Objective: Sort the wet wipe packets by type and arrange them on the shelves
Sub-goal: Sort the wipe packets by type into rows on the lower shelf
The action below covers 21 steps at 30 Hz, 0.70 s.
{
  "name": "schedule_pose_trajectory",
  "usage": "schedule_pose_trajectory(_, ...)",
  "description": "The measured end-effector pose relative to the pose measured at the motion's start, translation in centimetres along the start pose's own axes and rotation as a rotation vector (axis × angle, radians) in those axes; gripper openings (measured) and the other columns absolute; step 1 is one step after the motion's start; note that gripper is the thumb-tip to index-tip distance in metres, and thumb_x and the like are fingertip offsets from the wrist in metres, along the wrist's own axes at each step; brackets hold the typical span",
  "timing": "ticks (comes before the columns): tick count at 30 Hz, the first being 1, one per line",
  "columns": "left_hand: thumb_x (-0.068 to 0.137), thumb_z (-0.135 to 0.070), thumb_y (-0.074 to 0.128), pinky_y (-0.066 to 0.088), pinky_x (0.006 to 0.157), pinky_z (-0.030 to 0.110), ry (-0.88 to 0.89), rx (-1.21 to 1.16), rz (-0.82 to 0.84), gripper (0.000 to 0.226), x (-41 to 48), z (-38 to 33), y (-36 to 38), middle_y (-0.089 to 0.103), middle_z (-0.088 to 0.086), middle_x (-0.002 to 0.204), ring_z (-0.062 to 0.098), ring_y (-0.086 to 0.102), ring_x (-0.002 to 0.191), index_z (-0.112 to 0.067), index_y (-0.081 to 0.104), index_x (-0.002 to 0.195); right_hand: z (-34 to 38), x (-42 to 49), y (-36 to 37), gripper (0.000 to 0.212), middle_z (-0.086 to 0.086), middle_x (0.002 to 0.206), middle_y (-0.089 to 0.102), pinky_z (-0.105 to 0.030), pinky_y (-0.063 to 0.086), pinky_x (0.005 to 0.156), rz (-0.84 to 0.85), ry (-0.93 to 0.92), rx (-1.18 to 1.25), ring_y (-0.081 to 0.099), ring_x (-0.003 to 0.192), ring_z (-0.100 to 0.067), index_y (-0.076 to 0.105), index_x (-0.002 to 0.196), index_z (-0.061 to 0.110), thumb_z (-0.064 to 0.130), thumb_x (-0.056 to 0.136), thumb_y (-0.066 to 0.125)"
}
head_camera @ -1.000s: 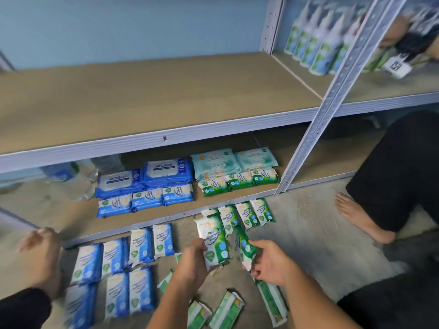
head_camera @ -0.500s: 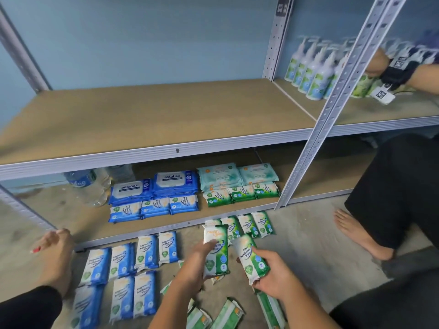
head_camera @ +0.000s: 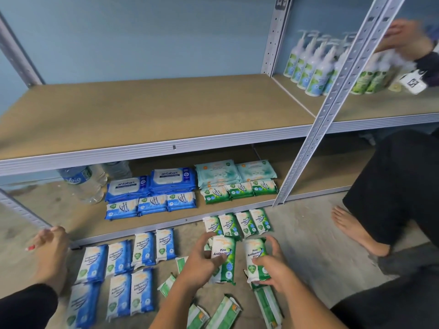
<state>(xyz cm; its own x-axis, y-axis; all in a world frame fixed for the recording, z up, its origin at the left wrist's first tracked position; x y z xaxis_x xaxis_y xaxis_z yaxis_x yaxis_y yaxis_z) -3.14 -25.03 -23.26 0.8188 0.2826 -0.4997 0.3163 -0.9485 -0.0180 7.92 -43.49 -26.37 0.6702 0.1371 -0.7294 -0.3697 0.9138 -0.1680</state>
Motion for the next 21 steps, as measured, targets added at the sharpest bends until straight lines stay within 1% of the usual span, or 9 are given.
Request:
schedule_pose_trajectory(3,0.091,-0.011,0.073,0.047,0.057,0.028,0.016,0.006,-0.016,0.053,0.9,0.4,0.6,0.076,0.004,0.080,0.017,0.060,0.066,-0.036,0.046,0.129,0.3,0.5,-0.6,0.082,-0.008,0.113,0.064,-0.054,0.061,0.062,-0.023,-0.015,-0.027,0.071,0.089,-0.036,0.040,0.134,0.049,-0.012,0.085,0.065)
schedule_pose_trajectory(6,0.090,-0.008,0.073,0.044,0.053,0.027,0.031,0.007,-0.030,0.055,1.9,0.9,1.3,0.076,0.005,0.079,0.016,0.058,0.060,-0.034,0.045,0.129,0.8,1.3,-1.4,0.067,-0.009,0.112,0.066,-0.060,0.060,0.067,-0.044,-0.035,-0.033,0.070,0.089,-0.035,0.050,0.128,0.038,-0.011,0.085,0.066)
schedule_pose_trajectory(9,0.088,-0.006,0.075,0.045,0.047,0.025,0.037,0.040,-0.035,0.056,3.0,1.0,2.2,0.077,0.006,0.082,0.013,0.058,0.053,-0.034,0.046,0.126,1.5,2.8,-2.6,0.064,-0.004,0.114,0.065,-0.058,0.060,0.070,-0.071,-0.044,-0.035,0.069,0.092,-0.033,0.050,0.127,0.033,-0.010,0.084,0.068)
schedule_pose_trajectory(11,0.083,-0.006,0.080,0.056,0.057,0.033,0.048,0.078,-0.074,0.058,4.5,1.3,2.9,0.076,0.004,0.091,0.014,0.068,0.066,-0.035,0.049,0.123,2.1,4.2,-3.5,0.064,-0.004,0.118,0.064,-0.058,0.060,0.070,-0.097,-0.047,-0.041,0.068,0.094,-0.034,0.049,0.126,0.033,-0.009,0.084,0.069)
schedule_pose_trajectory(12,0.080,-0.007,0.083,0.060,0.063,0.037,0.056,0.095,-0.103,0.060,5.2,1.3,3.2,0.074,0.004,0.097,0.016,0.072,0.073,-0.038,0.051,0.120,2.4,4.9,-4.0,0.064,-0.004,0.119,0.064,-0.060,0.060,0.070,-0.117,-0.054,-0.045,0.068,0.094,-0.034,0.049,0.125,0.034,-0.010,0.083,0.069)
schedule_pose_trajectory(13,0.078,-0.009,0.085,0.061,0.065,0.039,0.057,0.116,-0.126,0.060,6.0,1.3,3.6,0.071,0.004,0.101,0.017,0.073,0.077,-0.039,0.052,0.118,2.7,5.6,-4.5,0.064,-0.004,0.118,0.064,-0.061,0.059,0.070,-0.131,-0.062,-0.054,0.068,0.093,-0.035,0.049,0.125,0.035,-0.010,0.083,0.069)
schedule_pose_trajectory(17,0.075,-0.008,0.087,0.057,0.055,0.028,0.051,0.170,-0.151,0.063,9.8,0.8,5.6,0.067,0.002,0.095,0.015,0.071,0.075,-0.028,0.051,0.124,3.9,9.3,-6.4,0.063,-0.009,0.115,0.064,-0.050,0.061,0.055,-0.205,-0.082,-0.128,0.069,0.085,-0.035,0.048,0.116,0.040,-0.010,0.083,0.067)
schedule_pose_trajectory(19,0.076,-0.009,0.087,0.051,0.049,0.022,0.040,0.221,-0.178,0.061,12.1,0.5,6.4,0.067,-0.003,0.091,0.012,0.069,0.071,-0.027,0.051,0.122,4.3,11.5,-7.2,0.063,-0.009,0.113,0.064,-0.048,0.061,0.055,-0.222,-0.106,-0.203,0.068,0.083,-0.033,0.048,0.115,0.041,-0.008,0.081,0.067)
schedule_pose_trajectory(21,0.076,-0.011,0.086,0.045,0.044,0.017,0.014,0.274,-0.214,0.057,14.5,0.2,7.2,0.066,-0.010,0.086,0.007,0.066,0.068,-0.026,0.051,0.119,4.9,13.6,-7.8,0.066,-0.006,0.115,0.062,-0.039,0.060,0.057,-0.217,-0.132,-0.259,0.067,0.085,-0.029,0.048,0.123,0.041,-0.007,0.082,0.066)
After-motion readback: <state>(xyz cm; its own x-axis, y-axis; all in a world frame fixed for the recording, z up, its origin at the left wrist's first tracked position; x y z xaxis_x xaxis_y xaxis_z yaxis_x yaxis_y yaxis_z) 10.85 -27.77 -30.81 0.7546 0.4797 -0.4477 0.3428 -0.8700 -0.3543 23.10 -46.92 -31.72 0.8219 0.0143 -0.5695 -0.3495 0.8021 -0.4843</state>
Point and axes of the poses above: each hand's wrist, its own x-axis towards the middle knuckle, its own y-axis out of the palm, z = x × y, the point moved 1 cm from there along x, towards the middle knuckle
